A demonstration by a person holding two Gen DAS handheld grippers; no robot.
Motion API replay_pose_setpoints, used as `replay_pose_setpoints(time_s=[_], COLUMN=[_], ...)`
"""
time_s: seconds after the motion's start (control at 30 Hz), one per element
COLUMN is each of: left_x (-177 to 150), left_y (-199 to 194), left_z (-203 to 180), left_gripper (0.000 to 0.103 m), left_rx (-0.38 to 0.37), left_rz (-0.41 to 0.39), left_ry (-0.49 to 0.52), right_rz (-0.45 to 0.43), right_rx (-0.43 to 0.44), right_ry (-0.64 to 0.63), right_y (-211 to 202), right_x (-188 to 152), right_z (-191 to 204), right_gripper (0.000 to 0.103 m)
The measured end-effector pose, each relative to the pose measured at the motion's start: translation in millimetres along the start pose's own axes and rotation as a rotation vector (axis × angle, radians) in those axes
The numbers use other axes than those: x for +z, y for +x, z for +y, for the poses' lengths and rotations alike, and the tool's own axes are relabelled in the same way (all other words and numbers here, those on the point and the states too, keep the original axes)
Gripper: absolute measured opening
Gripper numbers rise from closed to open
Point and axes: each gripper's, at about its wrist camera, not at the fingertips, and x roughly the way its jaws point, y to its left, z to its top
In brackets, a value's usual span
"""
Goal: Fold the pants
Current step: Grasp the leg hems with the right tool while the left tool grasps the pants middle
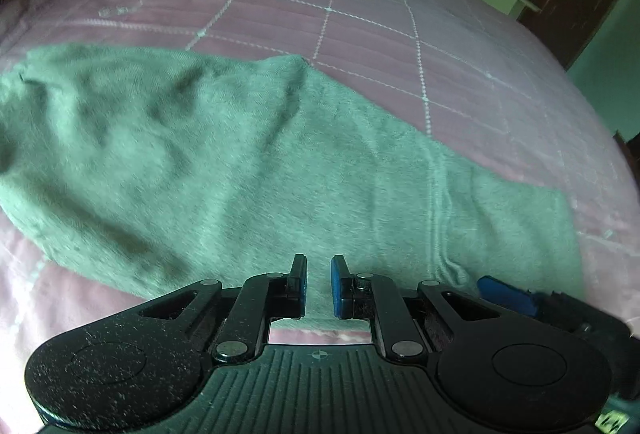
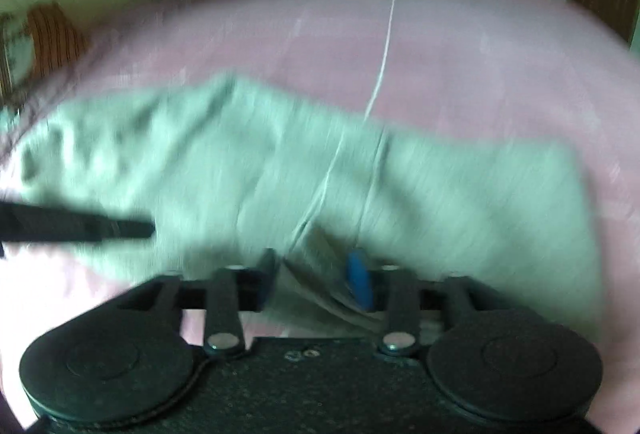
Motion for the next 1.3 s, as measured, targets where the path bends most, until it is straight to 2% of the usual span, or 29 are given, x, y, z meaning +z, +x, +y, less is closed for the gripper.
replay_pose_setpoints(time_s=[0.03, 0.13, 0.17, 0.2, 0.27, 0.33, 0.47, 0.53, 0.57, 0.6, 0.77, 0.8, 0.87, 1.0, 1.07, 1.13, 1.2, 1.3], left_x=[0, 3, 1, 1, -2, -3, -7, -10, -12, -14, -21, -21, -17, 3, 13, 20, 23, 14], left_y=[1, 11, 14, 17, 17, 20, 36, 46, 53, 59, 67, 65, 53, 16, -5, -21, -24, -5], left_z=[1, -9, -15, -21, -34, -48, -65, -67, -66, -65, -59, -61, -67, -60, -43, -19, 2, 26], left_gripper=[0.011, 0.014, 0.031, 0.059, 0.077, 0.077, 0.077, 0.066, 0.052, 0.047, 0.022, 0.019, 0.019, 0.018, 0.018, 0.018, 0.018, 0.019], left_rx=[-0.029, -0.101, -0.127, -0.148, -0.167, -0.195, -0.218, -0.224, -0.233, -0.234, -0.239, -0.235, -0.234, -0.284, -0.269, -0.225, -0.152, -0.091], left_rz=[0.009, 0.062, 0.077, 0.085, 0.06, 0.047, 0.084, 0.111, 0.131, 0.146, 0.116, 0.099, 0.049, -0.052, -0.11, -0.152, -0.157, -0.068], left_ry=[-0.018, -0.058, -0.067, -0.077, -0.087, -0.073, -0.085, -0.114, -0.134, -0.156, -0.206, -0.205, -0.17, -0.141, -0.136, -0.12, -0.085, -0.07], right_rz=[-0.012, -0.074, -0.107, -0.143, -0.18, -0.196, -0.202, -0.204, -0.208, -0.212, -0.231, -0.235, -0.247, -0.275, -0.263, -0.251, -0.245, -0.222], right_rx=[0.006, 0.03, 0.029, 0.014, -0.017, -0.045, -0.093, -0.101, -0.105, -0.107, -0.121, -0.124, -0.136, -0.197, -0.198, -0.192, -0.176, -0.144], right_ry=[-0.004, 0.008, 0.022, 0.043, 0.075, 0.105, 0.171, 0.206, 0.222, 0.234, 0.275, 0.284, 0.305, 0.335, 0.344, 0.329, 0.297, 0.241], right_y=[-2, -27, -36, -49, -65, -75, -86, -88, -90, -90, -90, -90, -92, -95, -91, -87, -81, -68], right_x=[-3, -4, -4, -5, -6, -11, -28, -36, -41, -46, -56, -57, -59, -53, -48, -42, -36, -29], right_z=[-1, -12, -17, -28, -43, -66, -99, -110, -115, -119, -133, -136, -142, -153, -158, -155, -145, -122], right_gripper=[0.063, 0.06, 0.06, 0.061, 0.061, 0.061, 0.061, 0.061, 0.061, 0.061, 0.061, 0.061, 0.059, 0.051, 0.045, 0.045, 0.044, 0.043])
